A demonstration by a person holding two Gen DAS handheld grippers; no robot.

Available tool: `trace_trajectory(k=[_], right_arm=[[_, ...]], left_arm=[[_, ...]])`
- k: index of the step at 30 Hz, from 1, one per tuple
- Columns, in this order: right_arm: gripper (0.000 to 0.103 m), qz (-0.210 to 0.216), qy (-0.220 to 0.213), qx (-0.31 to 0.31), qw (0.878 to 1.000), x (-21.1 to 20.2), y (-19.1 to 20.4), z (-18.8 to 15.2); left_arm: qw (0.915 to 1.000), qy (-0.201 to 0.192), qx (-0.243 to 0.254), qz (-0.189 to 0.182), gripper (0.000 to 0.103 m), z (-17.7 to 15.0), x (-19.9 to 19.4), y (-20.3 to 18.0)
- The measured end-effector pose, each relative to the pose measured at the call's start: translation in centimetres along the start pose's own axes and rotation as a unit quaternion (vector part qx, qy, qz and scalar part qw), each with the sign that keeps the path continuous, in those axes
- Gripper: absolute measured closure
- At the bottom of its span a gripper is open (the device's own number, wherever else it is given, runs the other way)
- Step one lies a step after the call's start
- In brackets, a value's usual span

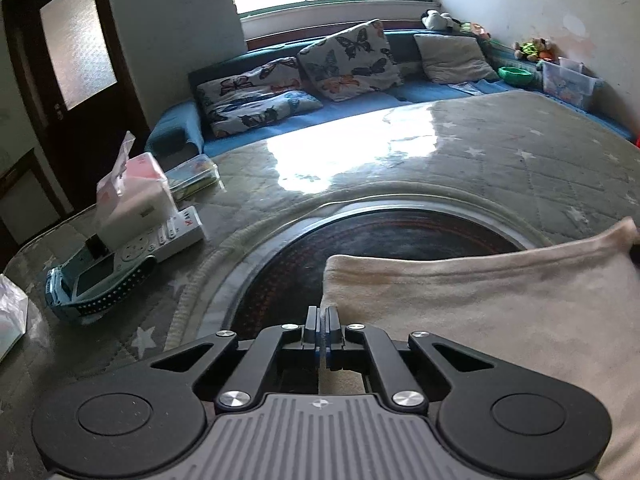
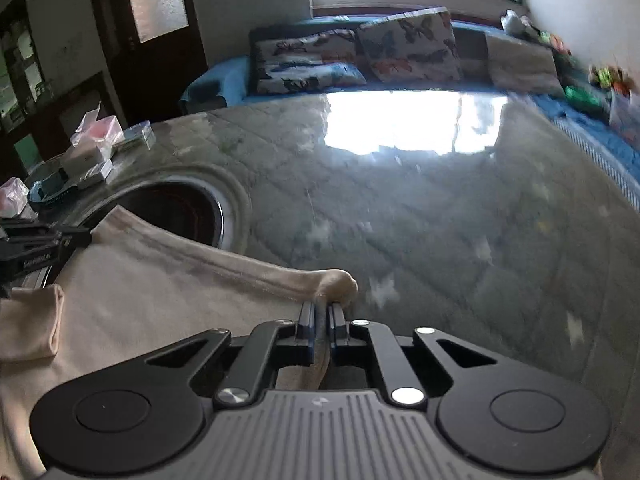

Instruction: Fold clothes

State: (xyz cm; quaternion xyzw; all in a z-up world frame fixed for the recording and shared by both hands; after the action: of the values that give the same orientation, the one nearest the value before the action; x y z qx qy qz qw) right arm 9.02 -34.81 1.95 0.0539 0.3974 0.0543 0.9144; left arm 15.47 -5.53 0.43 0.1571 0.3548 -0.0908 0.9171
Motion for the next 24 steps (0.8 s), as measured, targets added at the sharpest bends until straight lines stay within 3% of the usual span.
trace_trajectory(k=[8,13,20,24], right_arm=[[0.098,-0.011,-0.021,-0.064,0.998,4.7,3.3,5.7],[0.096,-0.025,-0.003,-0.087,0.996,8.0,4.8,6.9],[0.090,0.002,-0.014,-0.104,0.995,4.7,5.4,5.6],[0.064,0.036,-0.014,-0.128,0.991,1.5,6.5,3.3]], left_arm=[[0.9994,0.007,-0.017,0.029,0.101,0.6,1.7,1.9],[0.9988,0.010,-0.039,0.029,0.099,0.7,1.7,3.2],[0.9993,-0.026,-0.028,-0.005,0.090,-0.8,-3.9,3.1],[0.9980,-0.048,0.007,-0.040,0.077,-3.0,-7.8,0.8]])
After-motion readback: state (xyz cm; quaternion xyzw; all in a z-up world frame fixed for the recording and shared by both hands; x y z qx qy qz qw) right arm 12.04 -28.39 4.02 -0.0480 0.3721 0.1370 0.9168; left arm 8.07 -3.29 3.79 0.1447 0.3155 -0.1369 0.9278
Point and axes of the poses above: each gripper's, at about its wrist camera, not at the fingertips, and x roughly the way its jaws point, y to its left, z to its top, the point moved 2 cm from there along x, roughly the way its jaws point, and after that the axes turned 5 degrees about x, right-handed, at the moved point
